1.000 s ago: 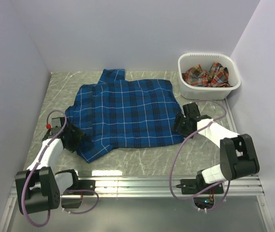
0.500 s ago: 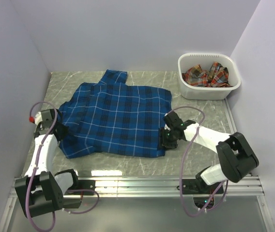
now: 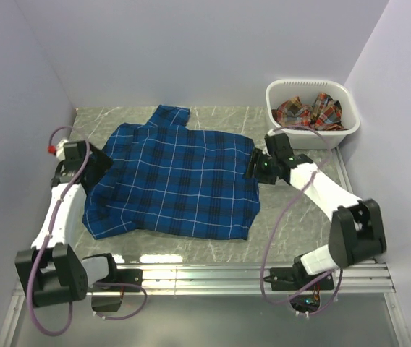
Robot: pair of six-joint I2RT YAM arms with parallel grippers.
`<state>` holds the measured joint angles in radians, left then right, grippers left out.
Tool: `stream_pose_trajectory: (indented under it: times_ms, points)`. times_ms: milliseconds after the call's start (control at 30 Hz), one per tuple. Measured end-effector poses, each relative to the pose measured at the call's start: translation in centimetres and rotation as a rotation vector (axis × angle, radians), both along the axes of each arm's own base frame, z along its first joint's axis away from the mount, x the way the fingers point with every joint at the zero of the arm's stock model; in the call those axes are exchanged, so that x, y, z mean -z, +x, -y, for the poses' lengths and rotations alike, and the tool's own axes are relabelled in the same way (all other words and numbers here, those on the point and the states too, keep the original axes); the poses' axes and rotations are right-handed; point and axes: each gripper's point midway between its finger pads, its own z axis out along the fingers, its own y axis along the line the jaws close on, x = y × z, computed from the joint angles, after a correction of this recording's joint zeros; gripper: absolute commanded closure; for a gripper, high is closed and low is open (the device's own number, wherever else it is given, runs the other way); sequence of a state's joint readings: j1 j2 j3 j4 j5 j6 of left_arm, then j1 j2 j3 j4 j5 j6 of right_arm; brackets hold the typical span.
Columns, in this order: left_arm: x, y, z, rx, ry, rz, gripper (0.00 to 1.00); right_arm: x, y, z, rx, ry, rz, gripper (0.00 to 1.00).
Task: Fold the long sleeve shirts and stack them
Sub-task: Flatten the shirt out
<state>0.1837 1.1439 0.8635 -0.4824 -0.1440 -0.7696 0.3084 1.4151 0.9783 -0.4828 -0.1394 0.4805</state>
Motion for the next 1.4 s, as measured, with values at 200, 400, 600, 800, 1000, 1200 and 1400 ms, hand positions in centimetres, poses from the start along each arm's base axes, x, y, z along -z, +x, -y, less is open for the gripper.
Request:
stream_pose_trajectory:
  times_ms: [200,400,600,800,1000,1200,1400]
  points:
    - [2.5,2.8,4.7,0.143,-0.062,-0.055,0.09,3.0,3.5,-2.3,-0.041,-0.005,-0.013,0.41]
    - [7.6,3.7,5.5,0.134,-0.122,-0.185,0.09,7.1,1.8,-4.3,-0.145,-0.073,-0.112,0.41]
    - [11.7,5.9,4.9,0.11,-0.117,-0.313,0.09,8.4,-3.3,-8.8,-0.336,-0.128,-0.187,0.41]
    - [11.4,10.7,2.4,0.081,-0.069,-0.299,0.06,8.2,-10.0,-12.8,-0.514,-0.105,-0.26,0.38]
    - [8.9,12.4,-0.1,0.088,0.0,-0.256,0.02,5.3,-12.7,-13.0,-0.603,-0.1,-0.246,0.29]
    - [1.4,10.8,3.7,0.214,0.085,-0.11,0.01,0.8,-2.3,-7.3,-0.331,-0.111,-0.041,0.23]
    - [-2.5,5.6,9.5,0.413,0.086,0.022,0.01,-0.6,7.3,-1.4,-0.104,-0.236,0.094,0.24]
